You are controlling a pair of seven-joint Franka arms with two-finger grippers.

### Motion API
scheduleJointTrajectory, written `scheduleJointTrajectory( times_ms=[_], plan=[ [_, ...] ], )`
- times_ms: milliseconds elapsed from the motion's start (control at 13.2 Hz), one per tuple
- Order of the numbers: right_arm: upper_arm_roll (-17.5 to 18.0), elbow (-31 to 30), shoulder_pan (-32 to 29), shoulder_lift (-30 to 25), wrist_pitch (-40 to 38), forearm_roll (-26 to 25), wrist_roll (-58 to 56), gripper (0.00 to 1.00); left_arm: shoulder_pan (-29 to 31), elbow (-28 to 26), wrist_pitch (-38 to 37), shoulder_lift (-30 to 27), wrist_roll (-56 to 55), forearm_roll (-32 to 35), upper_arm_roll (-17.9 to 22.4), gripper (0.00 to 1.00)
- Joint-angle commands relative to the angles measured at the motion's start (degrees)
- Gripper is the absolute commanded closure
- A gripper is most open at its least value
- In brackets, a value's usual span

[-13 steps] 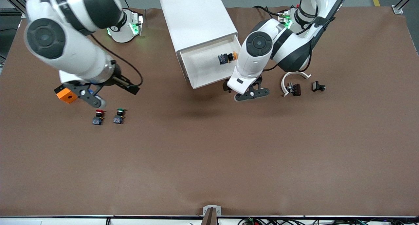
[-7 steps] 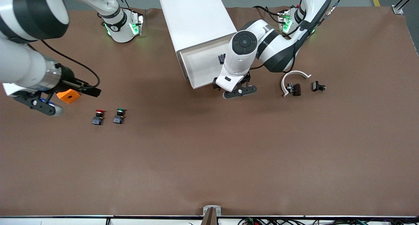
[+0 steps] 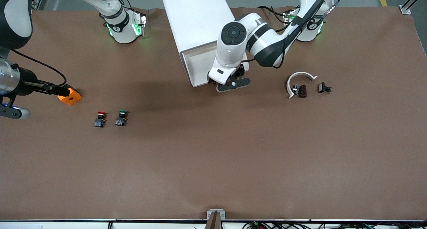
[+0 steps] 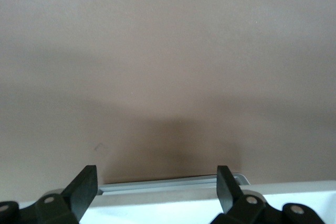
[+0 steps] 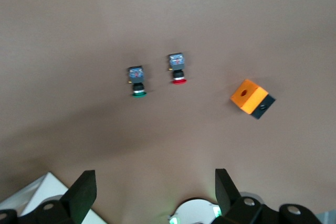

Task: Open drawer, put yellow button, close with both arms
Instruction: 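Push the drawer front inward with the left gripper while the right gripper retracts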

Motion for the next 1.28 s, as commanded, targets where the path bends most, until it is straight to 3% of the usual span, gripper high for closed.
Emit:
scheduleJointTrajectory(
  times_ms=[0, 378, 831, 1208],
  plan=[
    [0.31, -0.66, -1.52, -1.29, -1.17, -2.41, -4.42, 0.0, -2.11, 1.04, -0.1, 1.32, -3.39, 1.2, -0.14, 0.0],
    [0.31, -0.57, -6.44, -1.12, -1.17, -2.67, -16.01, 0.0, -4.66, 0.95, -0.28, 2.47, -6.73, 0.67, -0.23, 0.0],
    [0.57, 0.31, -6.46, -0.94, -0.64, -2.58, -15.69, 0.0, -8.17, 2.09, -0.19, 4.05, -10.16, 0.59, -0.14, 0.0],
    [0.4, 5.23, -7.59, -1.82, -2.05, -2.15, -15.94, 0.0, -8.53, 2.62, -0.28, 3.96, -10.61, 0.5, -0.23, 0.0]
  ],
)
